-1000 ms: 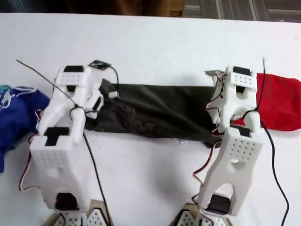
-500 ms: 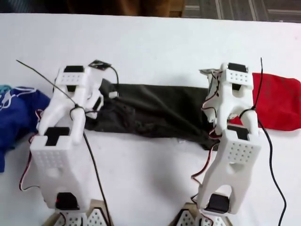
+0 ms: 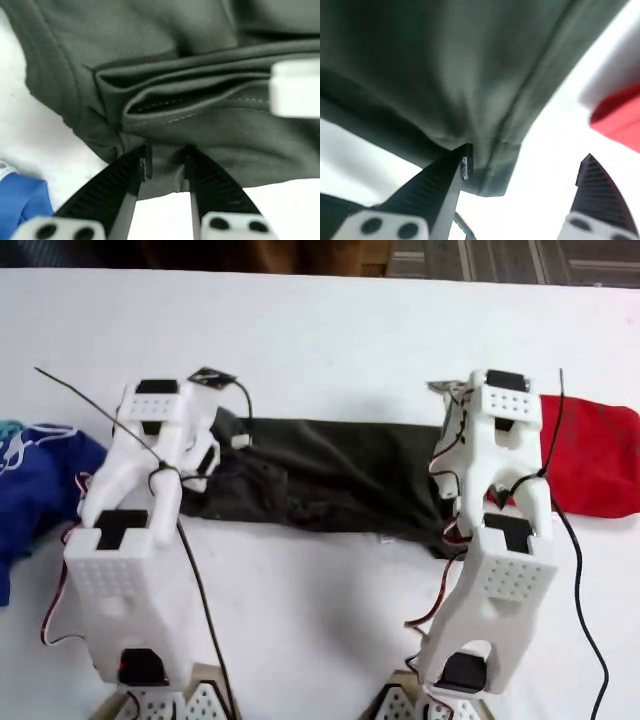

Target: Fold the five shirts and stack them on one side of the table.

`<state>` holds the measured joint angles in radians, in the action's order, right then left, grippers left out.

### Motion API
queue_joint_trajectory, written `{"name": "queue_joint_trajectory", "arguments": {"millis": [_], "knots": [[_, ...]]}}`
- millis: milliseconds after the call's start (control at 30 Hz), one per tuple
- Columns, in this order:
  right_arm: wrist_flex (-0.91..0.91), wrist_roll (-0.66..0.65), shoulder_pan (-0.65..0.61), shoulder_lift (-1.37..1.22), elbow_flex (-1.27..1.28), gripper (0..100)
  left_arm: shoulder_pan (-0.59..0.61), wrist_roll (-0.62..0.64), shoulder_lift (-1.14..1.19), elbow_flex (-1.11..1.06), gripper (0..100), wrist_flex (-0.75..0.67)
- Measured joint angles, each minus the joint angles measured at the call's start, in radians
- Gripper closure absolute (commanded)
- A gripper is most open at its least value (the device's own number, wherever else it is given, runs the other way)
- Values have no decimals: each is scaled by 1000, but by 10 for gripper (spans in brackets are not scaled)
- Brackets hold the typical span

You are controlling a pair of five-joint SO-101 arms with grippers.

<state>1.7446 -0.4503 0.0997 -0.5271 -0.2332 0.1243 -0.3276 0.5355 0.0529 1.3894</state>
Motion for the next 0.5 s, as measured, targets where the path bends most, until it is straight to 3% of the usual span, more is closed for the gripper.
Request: {"name": "queue_joint_trajectory", "arguments": {"millis": [500], "knots": [[-153,9,-74,0,203,677,0,0,0,0,835,0]]}}
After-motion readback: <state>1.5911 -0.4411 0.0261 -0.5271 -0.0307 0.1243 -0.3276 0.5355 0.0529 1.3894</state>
